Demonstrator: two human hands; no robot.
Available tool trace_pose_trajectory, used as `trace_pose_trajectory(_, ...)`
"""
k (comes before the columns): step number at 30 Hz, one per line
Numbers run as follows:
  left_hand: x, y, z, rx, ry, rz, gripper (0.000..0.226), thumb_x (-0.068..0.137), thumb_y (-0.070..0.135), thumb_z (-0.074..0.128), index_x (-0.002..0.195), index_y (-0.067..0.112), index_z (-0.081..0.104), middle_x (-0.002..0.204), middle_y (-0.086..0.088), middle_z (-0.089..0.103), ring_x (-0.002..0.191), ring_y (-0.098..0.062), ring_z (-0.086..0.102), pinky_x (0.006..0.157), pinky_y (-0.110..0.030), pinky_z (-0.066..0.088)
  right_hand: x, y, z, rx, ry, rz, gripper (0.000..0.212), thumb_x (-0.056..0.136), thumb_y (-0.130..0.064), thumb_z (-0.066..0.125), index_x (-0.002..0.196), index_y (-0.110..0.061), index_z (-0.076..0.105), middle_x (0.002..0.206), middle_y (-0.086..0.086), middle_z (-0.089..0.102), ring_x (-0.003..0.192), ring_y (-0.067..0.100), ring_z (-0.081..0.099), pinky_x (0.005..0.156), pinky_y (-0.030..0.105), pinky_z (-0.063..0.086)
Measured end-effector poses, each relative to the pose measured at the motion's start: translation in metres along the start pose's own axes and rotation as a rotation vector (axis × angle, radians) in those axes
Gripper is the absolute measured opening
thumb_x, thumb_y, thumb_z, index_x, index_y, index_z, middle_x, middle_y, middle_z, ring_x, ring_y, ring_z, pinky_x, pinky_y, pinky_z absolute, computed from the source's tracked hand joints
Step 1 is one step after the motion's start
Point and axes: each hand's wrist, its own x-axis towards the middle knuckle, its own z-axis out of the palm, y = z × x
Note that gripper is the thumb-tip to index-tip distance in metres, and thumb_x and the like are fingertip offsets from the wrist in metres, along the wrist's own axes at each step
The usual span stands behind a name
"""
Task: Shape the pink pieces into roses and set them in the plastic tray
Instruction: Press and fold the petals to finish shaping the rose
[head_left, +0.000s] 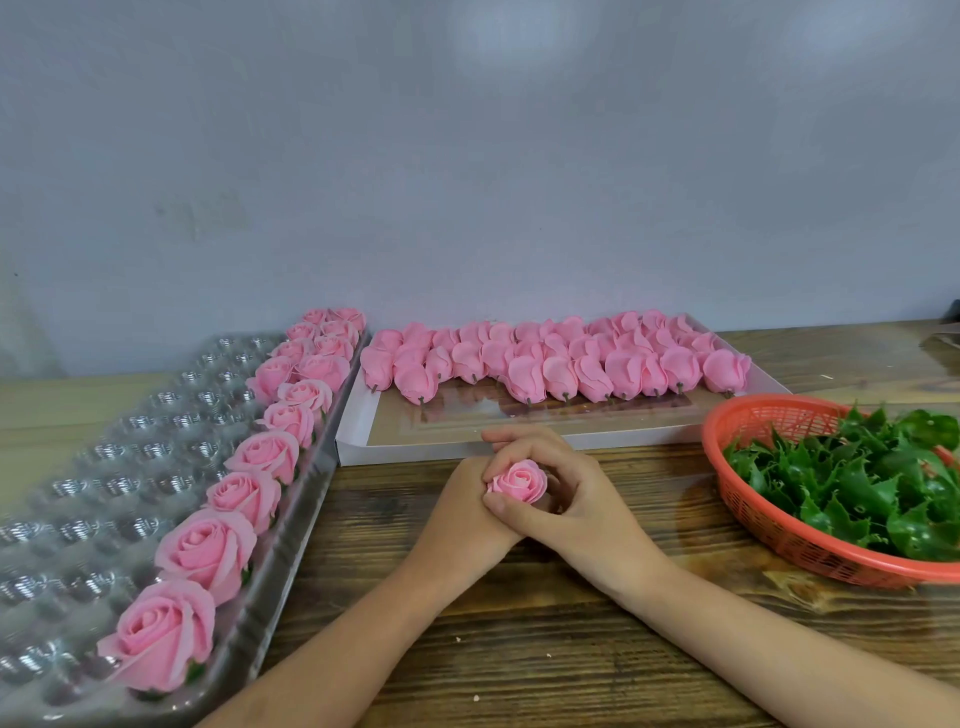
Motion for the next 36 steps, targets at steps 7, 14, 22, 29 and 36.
trace_pose_trajectory(7, 0.001, -0.001, 0.0, -0.023, 0.019, 0.004, 0.014, 0.083, 0.014, 0.067, 0.073, 0.023, 0.07, 0.076, 0.003, 0.072, 0.071, -0.002, 0.064, 0.064, -0.02, 0.049, -0.002, -0.005, -0.001, 0.051, 0.035, -0.016, 0.02, 0.082, -0.012, 0.075, 0.1, -0.014, 0.068, 0.121, -0.009, 0.065, 0.118, 0.01, 0.06, 0.094, 0.018, 0.045)
trace_pose_trajectory(14, -0.001, 0.002, -0.001, -0.125, 0.011, -0.006, 0.022, 0.083, 0.019, 0.071, 0.073, 0.039, 0.07, 0.079, 0.018, 0.072, 0.078, 0.003, 0.065, 0.066, -0.007, 0.045, -0.002, -0.006, -0.002, 0.05, 0.07, -0.065, 0.005, 0.087, -0.008, 0.07, 0.09, -0.004, 0.072, 0.117, 0.001, 0.065, 0.12, 0.012, 0.059, 0.099, 0.028, 0.046)
trace_pose_trajectory(22, 0.002, 0.0, -0.001, 0.054, -0.012, 0.017, 0.032, 0.084, 0.02, 0.069, 0.061, 0.039, 0.054, 0.063, 0.036, 0.059, 0.068, 0.017, 0.056, 0.058, -0.001, 0.038, -0.002, -0.006, 0.0, 0.02, 0.043, -0.052, 0.006, 0.087, -0.012, 0.07, 0.086, -0.009, 0.074, 0.11, 0.003, 0.066, 0.125, 0.012, 0.054, 0.107, 0.044, 0.042)
trace_pose_trajectory(29, 0.005, -0.004, 0.001, 0.087, 0.023, 0.028, 0.024, 0.084, 0.022, 0.068, 0.064, 0.032, 0.057, 0.06, 0.01, 0.059, 0.064, 0.009, 0.057, 0.054, -0.008, 0.041, -0.003, -0.007, 0.001, -0.116, 0.037, -0.098, 0.009, 0.086, -0.007, 0.074, 0.089, -0.015, 0.072, 0.115, -0.009, 0.063, 0.121, 0.014, 0.056, 0.101, 0.022, 0.041)
trace_pose_trajectory(36, 0.007, -0.01, 0.003, 0.095, -0.016, -0.032, 0.022, 0.086, 0.02, 0.063, 0.065, 0.026, 0.059, 0.062, 0.006, 0.058, 0.061, 0.006, 0.055, 0.052, -0.008, 0.04, -0.002, -0.004, 0.0, -0.152, -0.013, -0.082, 0.015, 0.084, -0.003, 0.074, 0.093, -0.014, 0.068, 0.118, -0.007, 0.062, 0.126, 0.011, 0.052, 0.104, 0.024, 0.039)
